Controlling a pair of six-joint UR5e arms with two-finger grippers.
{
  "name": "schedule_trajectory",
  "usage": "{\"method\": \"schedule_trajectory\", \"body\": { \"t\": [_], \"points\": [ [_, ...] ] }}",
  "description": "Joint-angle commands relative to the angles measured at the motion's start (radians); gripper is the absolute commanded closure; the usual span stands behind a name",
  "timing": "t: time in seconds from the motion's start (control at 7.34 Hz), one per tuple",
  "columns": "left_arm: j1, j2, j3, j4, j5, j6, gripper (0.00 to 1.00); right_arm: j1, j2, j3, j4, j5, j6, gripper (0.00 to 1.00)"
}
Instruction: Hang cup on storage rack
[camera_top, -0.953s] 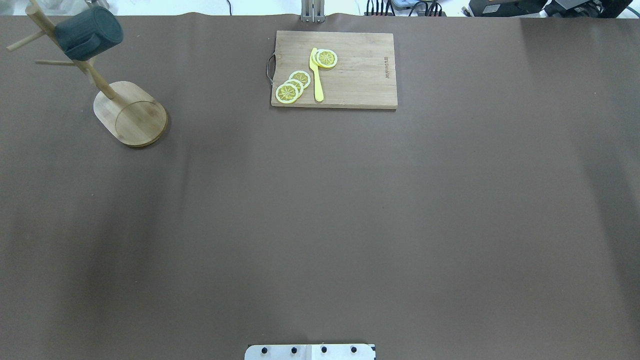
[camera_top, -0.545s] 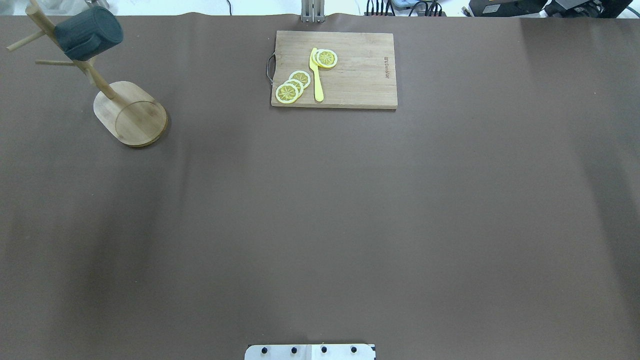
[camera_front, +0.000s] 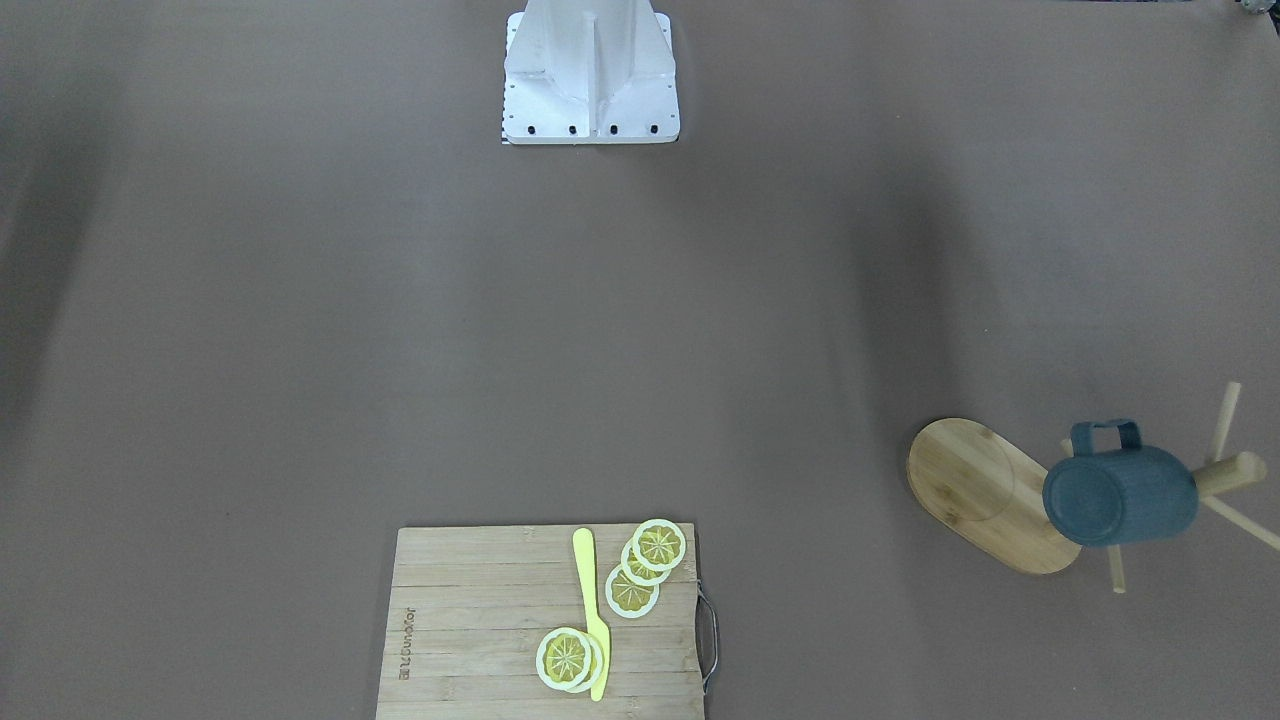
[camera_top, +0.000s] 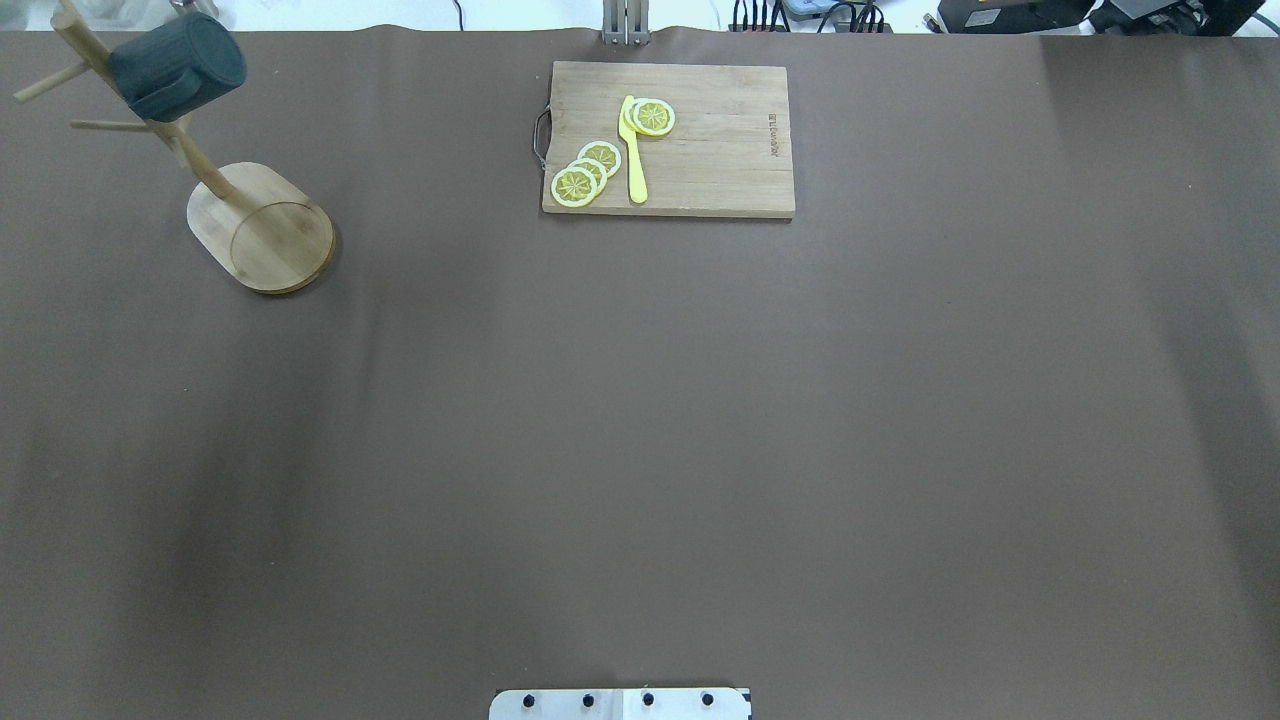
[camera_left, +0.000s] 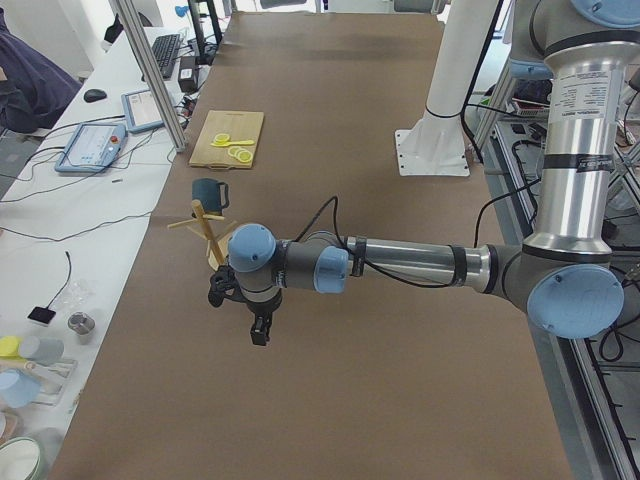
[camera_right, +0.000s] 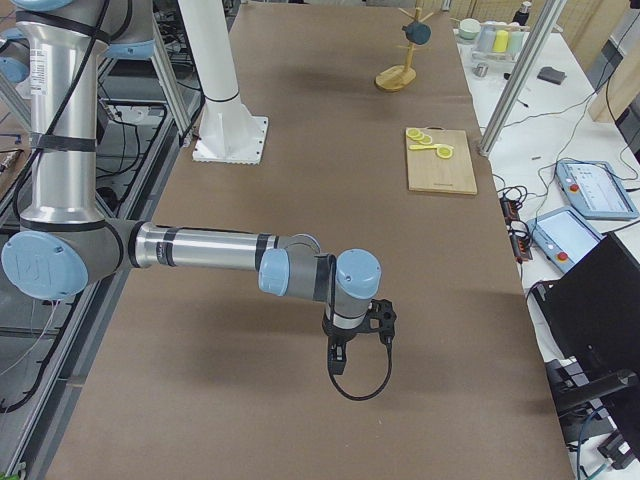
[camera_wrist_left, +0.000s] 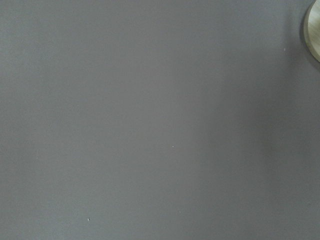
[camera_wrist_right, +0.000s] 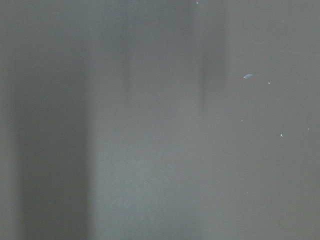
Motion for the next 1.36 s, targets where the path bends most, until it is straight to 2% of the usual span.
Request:
{"method": "schedule_trajectory", "body": {
  "t": [0.0, 1.23],
  "points": [
    [0.0, 0.0, 0.001, 0.0, 0.0, 0.0, 0.01, 0.0, -0.002, 0.01, 0.0, -0.001, 0.0, 0.0],
    [0.0, -0.003, 0.001, 0.0, 0.002, 0.0, 0.01, 0.0, 0.003, 0.046, 0.0, -0.001, 0.005, 0.0]
  ]
}}
